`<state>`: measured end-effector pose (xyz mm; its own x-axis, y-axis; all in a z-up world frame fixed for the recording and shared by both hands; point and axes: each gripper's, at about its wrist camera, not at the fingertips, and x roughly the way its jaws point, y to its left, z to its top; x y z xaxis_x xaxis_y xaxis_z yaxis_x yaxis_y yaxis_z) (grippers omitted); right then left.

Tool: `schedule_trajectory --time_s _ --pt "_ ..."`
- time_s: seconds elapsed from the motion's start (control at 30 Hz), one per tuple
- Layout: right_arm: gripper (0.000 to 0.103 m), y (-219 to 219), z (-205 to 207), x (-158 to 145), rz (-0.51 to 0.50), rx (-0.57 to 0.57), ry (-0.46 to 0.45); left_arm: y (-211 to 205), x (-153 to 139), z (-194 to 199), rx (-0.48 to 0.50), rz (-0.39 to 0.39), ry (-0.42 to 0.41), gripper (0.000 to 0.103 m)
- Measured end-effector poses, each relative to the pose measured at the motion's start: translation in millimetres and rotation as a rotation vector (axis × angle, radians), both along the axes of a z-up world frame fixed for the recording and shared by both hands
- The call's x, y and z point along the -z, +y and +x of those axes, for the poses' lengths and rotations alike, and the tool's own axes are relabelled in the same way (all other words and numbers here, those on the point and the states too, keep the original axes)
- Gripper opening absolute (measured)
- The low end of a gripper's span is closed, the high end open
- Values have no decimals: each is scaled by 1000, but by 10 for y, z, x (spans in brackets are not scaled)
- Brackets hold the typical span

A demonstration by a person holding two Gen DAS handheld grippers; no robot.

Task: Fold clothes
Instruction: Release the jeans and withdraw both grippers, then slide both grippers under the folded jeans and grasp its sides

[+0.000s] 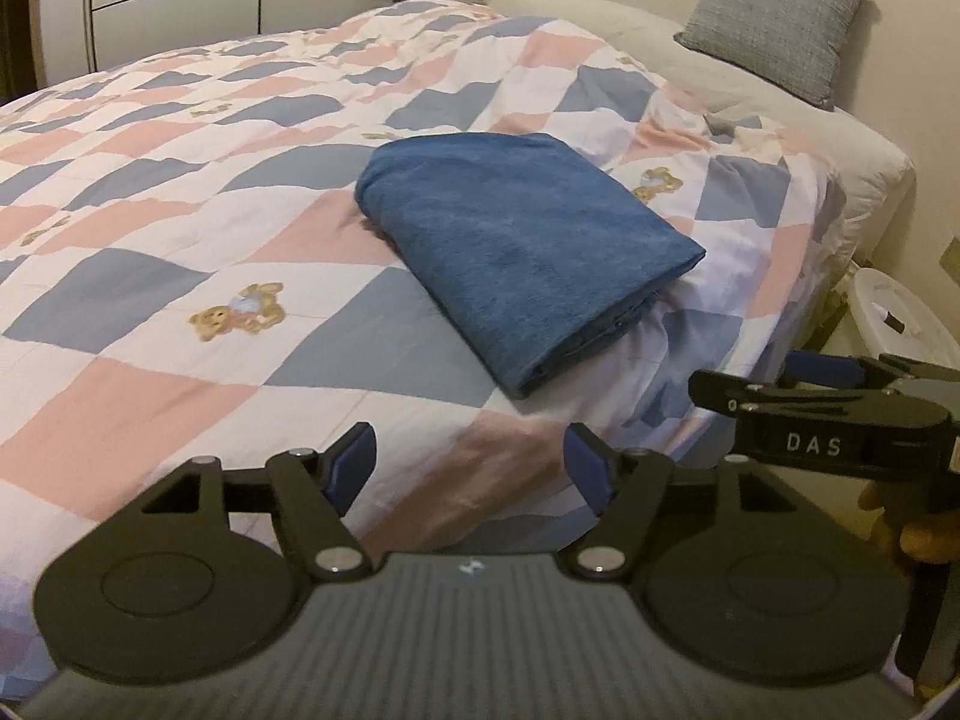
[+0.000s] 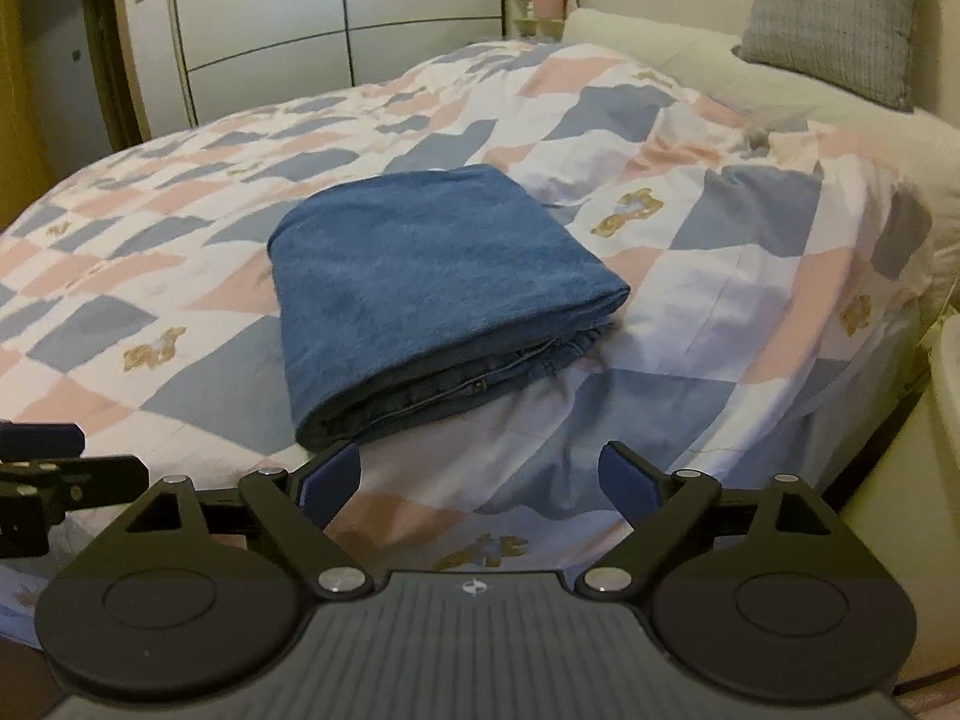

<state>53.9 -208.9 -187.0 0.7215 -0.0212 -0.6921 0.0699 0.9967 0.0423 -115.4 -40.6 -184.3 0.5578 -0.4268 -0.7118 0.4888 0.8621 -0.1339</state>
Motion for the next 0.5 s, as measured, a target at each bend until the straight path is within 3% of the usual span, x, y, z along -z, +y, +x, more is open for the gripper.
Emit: schedule_trajectory --time_s 0.5 --pt "92 69 -303 -48 27 -46 -39 -18 -161 -392 14 11 -63 72"
